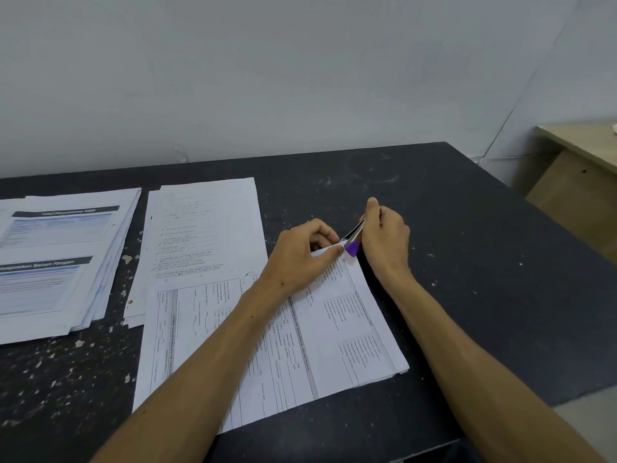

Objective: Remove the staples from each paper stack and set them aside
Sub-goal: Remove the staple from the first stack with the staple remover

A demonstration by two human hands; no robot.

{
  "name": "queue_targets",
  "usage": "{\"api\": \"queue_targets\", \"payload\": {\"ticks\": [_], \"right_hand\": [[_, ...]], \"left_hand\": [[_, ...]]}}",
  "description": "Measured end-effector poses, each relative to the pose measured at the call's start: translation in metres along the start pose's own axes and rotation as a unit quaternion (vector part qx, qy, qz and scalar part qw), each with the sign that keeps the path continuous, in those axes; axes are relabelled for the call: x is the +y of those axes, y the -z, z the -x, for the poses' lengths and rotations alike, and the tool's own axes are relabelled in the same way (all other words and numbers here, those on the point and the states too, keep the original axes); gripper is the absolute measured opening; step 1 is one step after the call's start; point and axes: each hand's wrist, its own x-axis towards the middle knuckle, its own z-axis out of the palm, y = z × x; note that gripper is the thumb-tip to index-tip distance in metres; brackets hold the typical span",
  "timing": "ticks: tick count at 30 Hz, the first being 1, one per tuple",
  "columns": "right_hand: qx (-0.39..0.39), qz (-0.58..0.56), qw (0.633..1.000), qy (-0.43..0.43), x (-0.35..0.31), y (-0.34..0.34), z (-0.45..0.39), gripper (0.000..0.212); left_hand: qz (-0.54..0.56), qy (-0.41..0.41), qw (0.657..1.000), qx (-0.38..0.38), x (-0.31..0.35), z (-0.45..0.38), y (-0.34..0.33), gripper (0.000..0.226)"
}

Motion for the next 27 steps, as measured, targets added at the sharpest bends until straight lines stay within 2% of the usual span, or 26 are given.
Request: {"api": "queue_targets", "payload": {"ticks": [13,15,17,19,20,24,27], "right_hand": [[-0.002,0.01,0.999,-0.04,-0.009,-0.004,-0.001,0.039],[-0.004,-0.05,0.996,-0.077,-0.01,0.001,-0.002,0.034],[-0.021,-0.189,0.972,-0.138,-0.013,0.012,-0.006,0.022],[-0.078,-0.297,0.935,-0.18,-0.013,0.03,-0.011,0.01],[-0.123,-0.292,0.93,-0.187,-0.013,0.04,-0.014,0.008],[-0.324,-0.095,0.932,-0.135,-0.012,0.067,-0.006,0.023],[-0.38,-0.027,0.921,-0.087,-0.01,0.07,0.001,0.024]], "left_hand": [[-0.006,0.001,1.0,-0.015,0.005,0.001,0.003,0.02],[-0.019,-0.003,1.0,-0.021,0.007,0.0,0.005,0.019],[-0.024,-0.011,0.999,-0.02,0.009,-0.001,0.008,0.018],[-0.03,-0.015,0.999,-0.018,0.011,-0.002,0.01,0.017],[-0.035,-0.017,0.999,-0.018,0.012,-0.002,0.01,0.016],[-0.044,-0.015,0.999,-0.025,0.011,-0.004,0.011,0.013],[-0.046,-0.013,0.998,-0.033,0.013,-0.005,0.01,0.012]]}}
